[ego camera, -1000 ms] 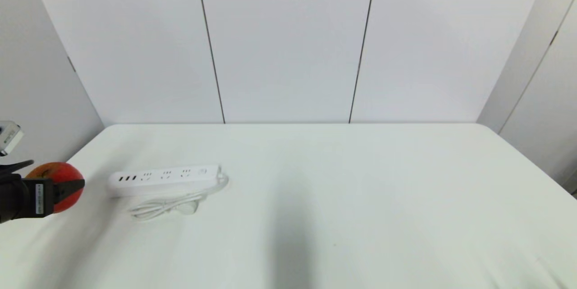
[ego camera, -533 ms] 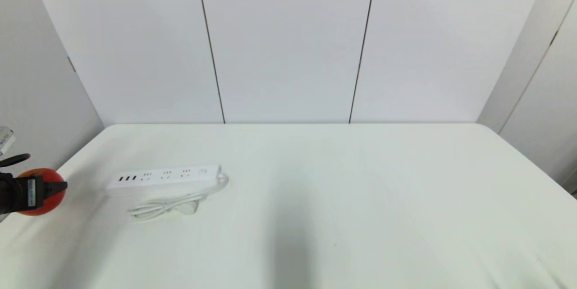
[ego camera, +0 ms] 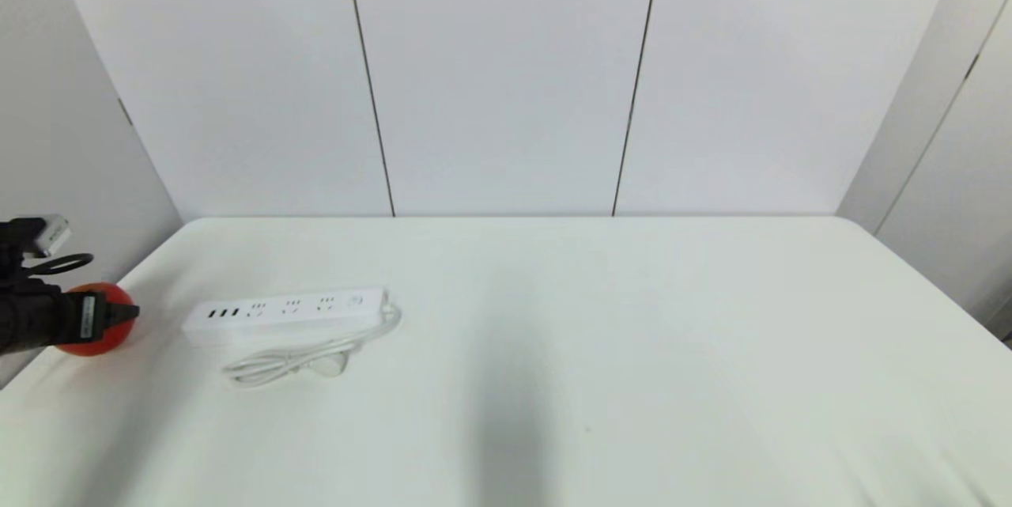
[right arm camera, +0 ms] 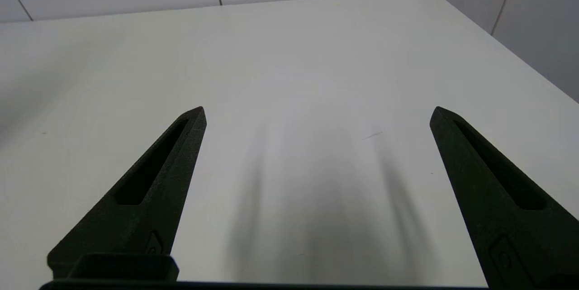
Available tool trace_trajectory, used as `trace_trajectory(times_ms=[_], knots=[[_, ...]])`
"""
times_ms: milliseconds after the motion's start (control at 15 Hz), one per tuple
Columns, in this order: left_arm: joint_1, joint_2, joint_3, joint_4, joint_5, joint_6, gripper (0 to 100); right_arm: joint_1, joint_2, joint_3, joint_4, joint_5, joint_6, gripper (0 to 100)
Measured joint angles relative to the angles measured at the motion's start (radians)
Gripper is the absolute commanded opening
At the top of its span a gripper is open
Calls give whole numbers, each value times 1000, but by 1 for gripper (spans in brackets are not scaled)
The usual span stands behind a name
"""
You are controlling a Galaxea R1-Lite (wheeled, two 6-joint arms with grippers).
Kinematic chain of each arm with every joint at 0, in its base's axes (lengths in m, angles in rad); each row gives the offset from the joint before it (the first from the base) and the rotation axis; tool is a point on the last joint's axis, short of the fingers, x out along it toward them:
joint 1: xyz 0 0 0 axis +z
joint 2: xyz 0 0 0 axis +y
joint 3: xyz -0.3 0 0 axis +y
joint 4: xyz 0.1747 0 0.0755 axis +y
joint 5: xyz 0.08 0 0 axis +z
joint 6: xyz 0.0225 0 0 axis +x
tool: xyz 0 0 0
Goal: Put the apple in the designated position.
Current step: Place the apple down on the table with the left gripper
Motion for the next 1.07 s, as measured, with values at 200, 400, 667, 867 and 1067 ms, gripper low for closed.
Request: trace_trajectory(times_ms=[200,400,667,867,1067], knots=[[-24,23,-10,1,-1,-4,0,0,0,0,0,-1,0,100],[-57,38,-20,1,0,-13,0,0,0,0,0,0,0,100],[-80,55,-45,2,-1,-12,100,0,0,0,0,0,0,100],[-82,57,-53,2,0,-13,100,0,0,0,0,0,0,100],[-82,47,-51,5,-1,-13,100,0,0,0,0,-1,0,100]])
